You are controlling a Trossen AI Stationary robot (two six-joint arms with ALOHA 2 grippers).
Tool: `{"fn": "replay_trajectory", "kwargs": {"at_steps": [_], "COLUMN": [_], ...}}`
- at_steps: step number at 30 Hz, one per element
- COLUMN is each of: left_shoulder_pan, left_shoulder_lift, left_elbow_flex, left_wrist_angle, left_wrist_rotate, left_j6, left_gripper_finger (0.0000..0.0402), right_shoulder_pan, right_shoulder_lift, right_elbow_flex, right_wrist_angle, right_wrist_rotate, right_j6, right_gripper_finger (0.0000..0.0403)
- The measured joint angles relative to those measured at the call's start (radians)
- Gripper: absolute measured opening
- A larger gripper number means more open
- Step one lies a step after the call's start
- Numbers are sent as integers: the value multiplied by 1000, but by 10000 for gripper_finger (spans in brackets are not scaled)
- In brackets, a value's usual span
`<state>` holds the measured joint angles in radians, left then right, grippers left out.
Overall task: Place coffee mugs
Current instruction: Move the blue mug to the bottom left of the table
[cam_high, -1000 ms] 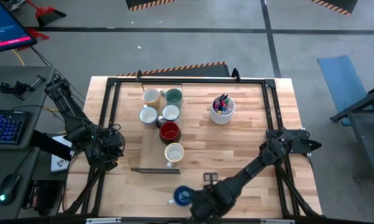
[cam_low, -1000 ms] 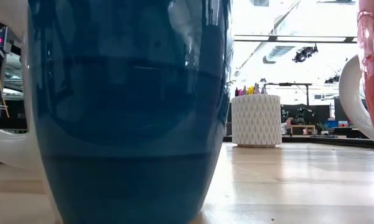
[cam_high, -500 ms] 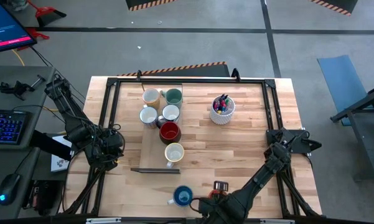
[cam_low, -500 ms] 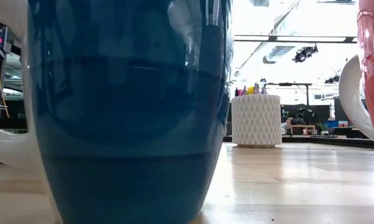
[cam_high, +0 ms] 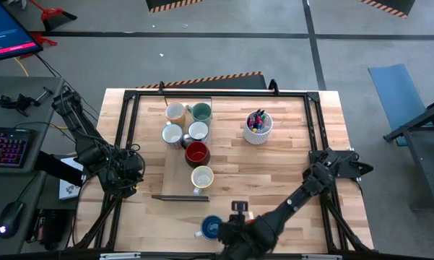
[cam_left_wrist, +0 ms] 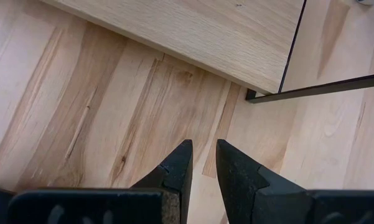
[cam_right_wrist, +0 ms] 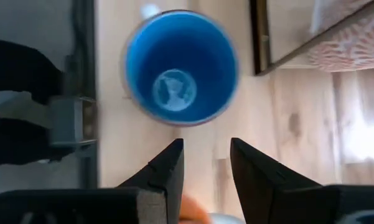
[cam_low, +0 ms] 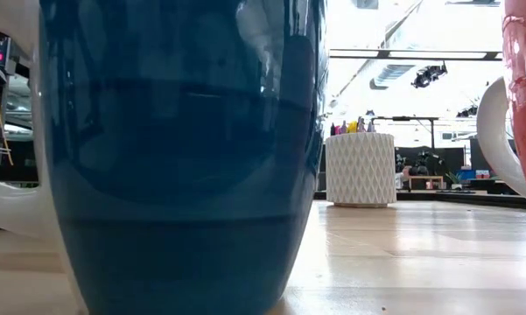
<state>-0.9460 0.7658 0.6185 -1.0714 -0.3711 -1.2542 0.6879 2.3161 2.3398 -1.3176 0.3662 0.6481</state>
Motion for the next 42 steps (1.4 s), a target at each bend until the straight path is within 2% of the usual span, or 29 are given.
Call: {"fn": "replay_trajectory", "kwargs": {"at_steps": [10, 17, 23, 42], "left_shoulder_pan": [0, 0, 0, 0], "left_shoulder_lift": [0, 0, 0, 0], "left_elbow_flex": [0, 0, 0, 0], "left_wrist_angle": [0, 0, 0, 0], "left_wrist_rotate": [-5, -11, -11, -11], "left_j6": [1, 18, 18, 20], "left_gripper_finger": [62, 62, 62, 62], "right_shoulder_pan": [-63, -66, -67, -121], "right_shoulder_lift": [20, 71, 89, 126], "right_elbow_flex": [0, 0, 0, 0], "right_wrist_angle": [-55, -53, 19, 180], "right_wrist_rotate": [-114, -150, -187, -228], "right_j6": [-28, -54, -99, -235], "right_gripper_finger": [102, 56, 30, 26]}}
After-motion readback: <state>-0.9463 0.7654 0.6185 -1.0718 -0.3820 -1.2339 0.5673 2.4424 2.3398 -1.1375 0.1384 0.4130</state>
